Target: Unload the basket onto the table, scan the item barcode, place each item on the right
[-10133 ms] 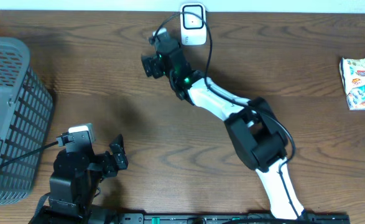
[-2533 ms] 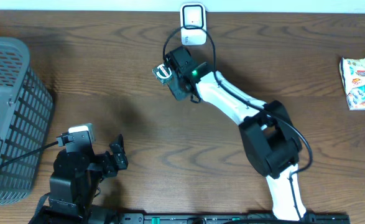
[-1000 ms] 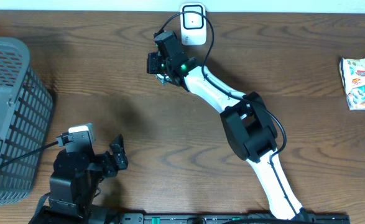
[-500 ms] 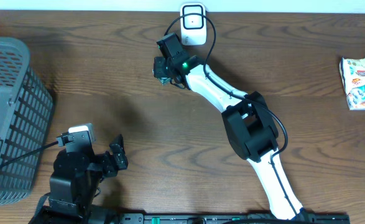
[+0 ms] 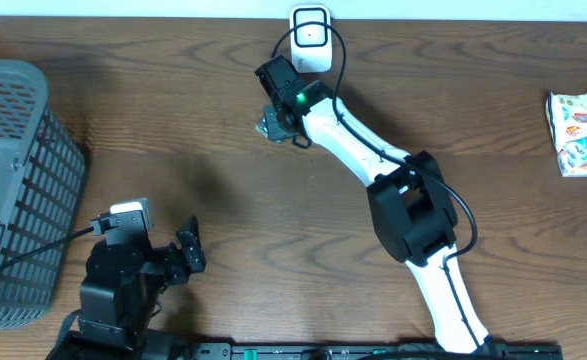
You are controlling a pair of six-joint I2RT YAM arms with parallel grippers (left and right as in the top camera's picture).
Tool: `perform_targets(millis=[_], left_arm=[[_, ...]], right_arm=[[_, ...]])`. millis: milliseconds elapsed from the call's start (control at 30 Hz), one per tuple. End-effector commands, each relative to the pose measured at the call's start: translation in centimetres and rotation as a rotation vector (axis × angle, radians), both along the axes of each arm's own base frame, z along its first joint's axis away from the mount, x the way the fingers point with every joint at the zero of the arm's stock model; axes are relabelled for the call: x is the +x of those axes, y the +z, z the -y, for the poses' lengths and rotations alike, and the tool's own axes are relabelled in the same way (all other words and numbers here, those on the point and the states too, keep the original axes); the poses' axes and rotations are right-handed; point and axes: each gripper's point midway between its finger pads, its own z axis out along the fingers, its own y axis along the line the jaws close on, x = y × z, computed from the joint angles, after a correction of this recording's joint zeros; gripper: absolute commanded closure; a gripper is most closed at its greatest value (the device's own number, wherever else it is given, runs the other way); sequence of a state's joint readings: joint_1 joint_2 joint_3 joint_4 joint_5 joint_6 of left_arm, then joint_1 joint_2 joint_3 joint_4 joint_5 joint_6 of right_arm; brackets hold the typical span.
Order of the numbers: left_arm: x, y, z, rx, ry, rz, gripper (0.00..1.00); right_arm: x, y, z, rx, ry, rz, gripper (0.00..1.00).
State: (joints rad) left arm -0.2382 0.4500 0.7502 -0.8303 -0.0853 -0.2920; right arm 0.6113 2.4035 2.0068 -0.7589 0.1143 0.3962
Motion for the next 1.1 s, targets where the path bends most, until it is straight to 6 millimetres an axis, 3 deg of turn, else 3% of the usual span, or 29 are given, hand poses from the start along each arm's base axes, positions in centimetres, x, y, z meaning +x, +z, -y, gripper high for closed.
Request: perform_targets(millis=[0,367,500,633,767,900,967,1067], left_arm=[[0.0,0.1,-0.2,0.002,0.014,0.004,0.02],[0.0,0.1,-0.2,0.002,0.014,0.004,0.02],[0.0,0.1,-0.2,0.002,0.014,0.004,0.02],[0.0,0.1,-0.2,0.002,0.014,0.004,0.02],[0.0,0.1,-0.2,0.002,0.014,0.004,0.02],[0.0,0.1,-0.2,0.002,0.014,0.004,0.02],[0.0,0.1,-0.2,0.002,0.014,0.004,0.02],[0.0,0.1,-0.2,0.002,0.014,0.004,0.02]], right_arm=[[0.1,1.6,1.3,-0.087,0.013,0.054,0.99],[-1.2,1.8,6.5,-0.375,-0.050,0.052,0.99],[-1.0,2.7,5.8,-0.358,-0.041,0.079,0.99],[-0.4,5.3,4.1,-0.272,-0.035,0.143,0.99],[0.4,8.0,0.5,-0.087,0.046,0.198,0.77],[1.5,9.2,-3.1,-0.018,0.277,0.283,0.41],[2.0,9.0,-3.7,-0.052,0.382,0.323,0.28],[2.3,8.1,-3.9,-0.105,0.488,0.339,0.17]])
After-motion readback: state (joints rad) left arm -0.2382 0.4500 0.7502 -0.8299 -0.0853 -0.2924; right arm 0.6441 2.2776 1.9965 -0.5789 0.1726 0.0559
